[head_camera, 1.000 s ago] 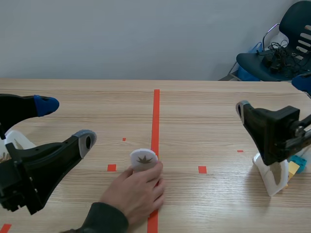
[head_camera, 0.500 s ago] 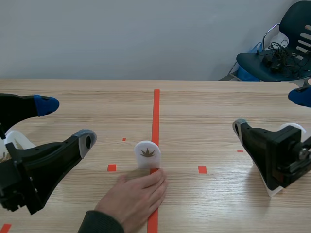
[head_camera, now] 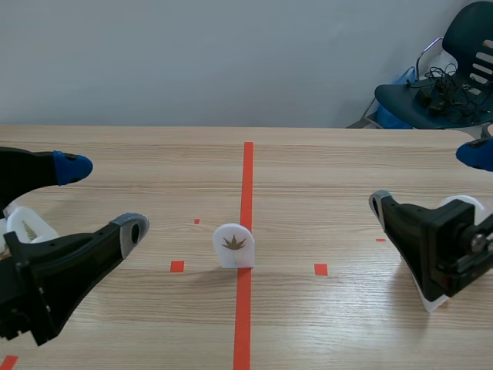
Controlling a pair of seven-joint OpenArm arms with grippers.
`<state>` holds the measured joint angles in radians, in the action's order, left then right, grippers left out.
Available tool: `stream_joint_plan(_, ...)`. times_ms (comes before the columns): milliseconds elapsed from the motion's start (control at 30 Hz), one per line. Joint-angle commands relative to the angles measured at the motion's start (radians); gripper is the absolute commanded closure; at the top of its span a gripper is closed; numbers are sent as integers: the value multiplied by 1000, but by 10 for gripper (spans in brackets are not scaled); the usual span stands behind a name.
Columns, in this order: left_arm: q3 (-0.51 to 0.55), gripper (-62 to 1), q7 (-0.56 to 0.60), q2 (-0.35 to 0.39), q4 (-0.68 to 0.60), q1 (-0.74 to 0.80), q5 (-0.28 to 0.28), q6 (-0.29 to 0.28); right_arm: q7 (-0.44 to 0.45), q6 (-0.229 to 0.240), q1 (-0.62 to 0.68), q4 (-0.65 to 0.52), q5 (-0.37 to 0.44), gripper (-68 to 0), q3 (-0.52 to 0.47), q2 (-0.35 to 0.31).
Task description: Do the leaf sorting experiment
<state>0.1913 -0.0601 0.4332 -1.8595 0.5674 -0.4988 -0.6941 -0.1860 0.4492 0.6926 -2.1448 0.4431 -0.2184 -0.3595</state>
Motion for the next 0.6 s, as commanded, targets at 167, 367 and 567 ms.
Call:
stream_joint_plan(167,49,-623,10,36,-19,-3,-14,-2,13,-7,-143,129,10,-679,127,-71)
stream_joint_plan(367,52,-623,10,36,-19,-2,-14,-2,56,-6,-305,311,-6,-679,293,-62)
stream_joint_plan(567,52,-623,11,35,-19,-2,-14,-2,108,-7,-455,466,-118,-679,474,-27)
